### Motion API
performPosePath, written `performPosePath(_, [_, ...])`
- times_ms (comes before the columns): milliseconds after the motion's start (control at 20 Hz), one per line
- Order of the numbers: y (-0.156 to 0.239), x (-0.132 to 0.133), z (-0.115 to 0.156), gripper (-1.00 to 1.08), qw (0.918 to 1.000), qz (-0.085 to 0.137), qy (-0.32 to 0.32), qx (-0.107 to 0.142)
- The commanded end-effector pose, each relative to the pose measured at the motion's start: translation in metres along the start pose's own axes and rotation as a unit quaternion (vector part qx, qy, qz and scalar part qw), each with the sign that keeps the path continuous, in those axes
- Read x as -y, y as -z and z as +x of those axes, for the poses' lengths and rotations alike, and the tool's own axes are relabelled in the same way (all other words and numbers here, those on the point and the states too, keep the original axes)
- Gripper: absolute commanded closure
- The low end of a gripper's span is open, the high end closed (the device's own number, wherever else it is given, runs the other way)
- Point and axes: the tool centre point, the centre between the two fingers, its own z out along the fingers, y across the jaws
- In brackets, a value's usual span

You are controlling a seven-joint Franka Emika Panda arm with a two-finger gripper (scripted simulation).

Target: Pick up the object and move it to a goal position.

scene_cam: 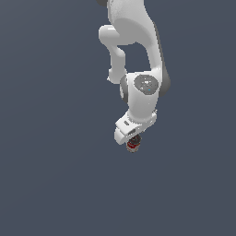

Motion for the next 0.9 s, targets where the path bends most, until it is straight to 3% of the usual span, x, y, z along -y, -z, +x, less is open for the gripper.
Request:
performPosePath(0, [-0.009, 0.000, -0.001, -0.92, 1.0000, 0.000, 0.000, 0.001])
performPosePath(550, [-0.045, 0.000, 0.000, -0.92, 1.0000, 0.000, 0.002, 0.000])
performPosePath(600, [-0.045, 0.000, 0.000, 1.08, 1.0000, 0.000, 0.002, 0.000])
performPosePath(850, [-0.045, 0.000, 0.000, 1.08, 1.0000, 0.000, 0.002, 0.000])
